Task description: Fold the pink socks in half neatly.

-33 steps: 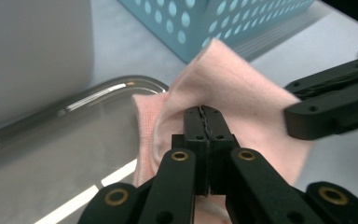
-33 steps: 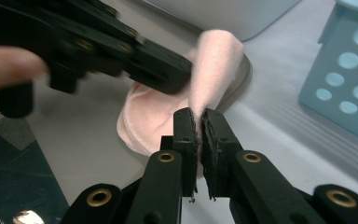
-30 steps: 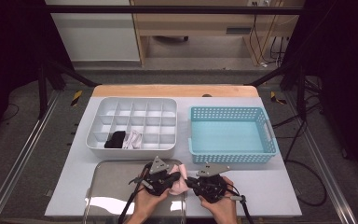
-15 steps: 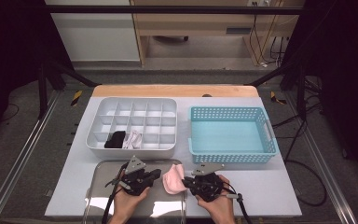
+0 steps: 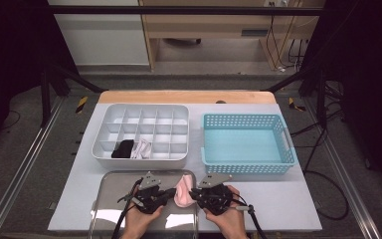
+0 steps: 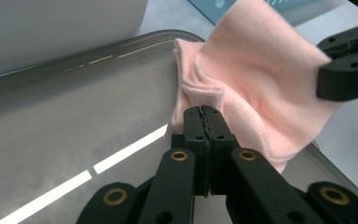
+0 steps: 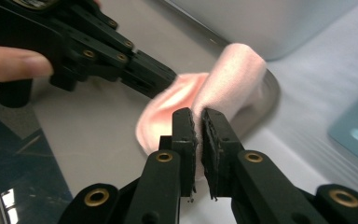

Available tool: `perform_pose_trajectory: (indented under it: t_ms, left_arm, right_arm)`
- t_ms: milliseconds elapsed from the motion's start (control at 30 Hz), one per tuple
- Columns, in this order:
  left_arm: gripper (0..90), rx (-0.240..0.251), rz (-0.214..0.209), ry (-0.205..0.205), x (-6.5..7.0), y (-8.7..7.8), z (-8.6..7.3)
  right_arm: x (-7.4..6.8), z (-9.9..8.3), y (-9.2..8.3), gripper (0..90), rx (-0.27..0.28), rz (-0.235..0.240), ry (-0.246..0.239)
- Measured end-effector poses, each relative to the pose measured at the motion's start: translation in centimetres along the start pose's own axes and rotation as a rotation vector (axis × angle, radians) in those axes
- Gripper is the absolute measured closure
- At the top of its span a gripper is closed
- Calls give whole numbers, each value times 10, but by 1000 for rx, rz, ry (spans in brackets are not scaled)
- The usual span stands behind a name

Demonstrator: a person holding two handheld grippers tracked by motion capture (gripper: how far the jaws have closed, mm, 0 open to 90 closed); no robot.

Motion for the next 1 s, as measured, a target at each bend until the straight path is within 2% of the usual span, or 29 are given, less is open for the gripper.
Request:
perform_pose_trajectory:
  t_ms: [200, 333, 400, 533, 667, 800, 900, 1000]
  left_arm:
    - [890, -3, -2, -5, -1, 0, 0]
    - [890, -2, -8, -18, -4, -1, 0]
    - [890, 16, 2, -33, -7, -5, 1]
    - [883, 87, 7, -58, -17, -23, 13]
    - [818, 126, 0, -31, -15, -30, 24]
    - [704, 114, -16, -7, -9, -21, 30]
    - [651, 82, 1, -3, -7, -9, 29]
    - [640, 46, 17, -3, -9, -2, 26]
  right_arm:
    - [-10, 8, 10, 827, 8, 49, -24]
    - [-15, 8, 20, 817, -8, 72, -33]
    - [-16, 8, 24, 808, -12, 80, -34]
    - [-17, 7, 30, 799, -24, 85, -37]
    - [-18, 7, 34, 792, -26, 91, -40]
    - [-19, 6, 36, 788, -24, 93, -44]
    - [-20, 6, 35, 775, -25, 93, -47]
    - [-21, 6, 33, 758, -27, 86, -60]
Point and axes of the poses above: each handheld gripper's, and its own axes: y roughly forward along the jaws, z roughly out of its top, x roughly to its right, the point moved 1 cm from there along y, roughly forward along the jaws
